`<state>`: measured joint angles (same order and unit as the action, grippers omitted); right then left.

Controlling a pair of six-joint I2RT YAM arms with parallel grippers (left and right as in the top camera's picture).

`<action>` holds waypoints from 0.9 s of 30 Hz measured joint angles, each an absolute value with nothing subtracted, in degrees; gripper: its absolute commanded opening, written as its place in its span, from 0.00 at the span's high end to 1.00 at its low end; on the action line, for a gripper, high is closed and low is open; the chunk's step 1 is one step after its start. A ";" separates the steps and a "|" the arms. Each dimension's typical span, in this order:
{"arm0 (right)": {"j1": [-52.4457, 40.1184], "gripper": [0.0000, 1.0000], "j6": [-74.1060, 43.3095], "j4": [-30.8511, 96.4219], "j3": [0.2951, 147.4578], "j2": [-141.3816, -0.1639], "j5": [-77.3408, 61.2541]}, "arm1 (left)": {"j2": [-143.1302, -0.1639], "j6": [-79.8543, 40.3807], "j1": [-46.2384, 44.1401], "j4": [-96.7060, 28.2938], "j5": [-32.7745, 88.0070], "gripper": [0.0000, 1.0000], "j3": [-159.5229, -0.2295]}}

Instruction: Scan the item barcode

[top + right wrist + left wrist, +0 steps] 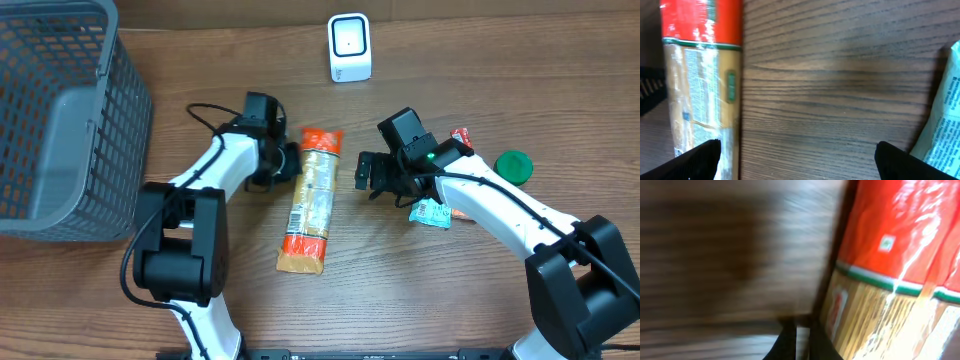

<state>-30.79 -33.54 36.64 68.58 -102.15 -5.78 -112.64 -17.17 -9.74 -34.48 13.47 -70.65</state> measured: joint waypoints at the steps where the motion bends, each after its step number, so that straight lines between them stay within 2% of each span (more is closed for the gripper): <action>1: -30.79 0.00 -33.47 36.73 68.58 -102.15 -5.78 | -112.68 -16.91 -10.48 -34.52 14.24 0.96 -70.65; 10: -26.89 0.00 -33.32 37.76 68.58 -102.15 -12.40 | -112.73 -16.12 -15.00 -38.50 18.24 0.96 -71.96; 18: -25.89 0.00 -33.39 39.55 68.58 -102.15 -16.21 | -113.06 -16.34 -13.61 -52.12 14.24 0.96 -81.87; 23: -26.35 0.00 -36.03 38.52 68.53 -102.15 -16.78 | -113.06 -16.32 -13.78 -59.00 11.11 0.96 -81.45; 27: -26.37 0.00 -37.39 38.02 68.25 -102.15 -17.17 | -113.06 -16.32 -13.89 -59.51 9.80 0.96 -78.28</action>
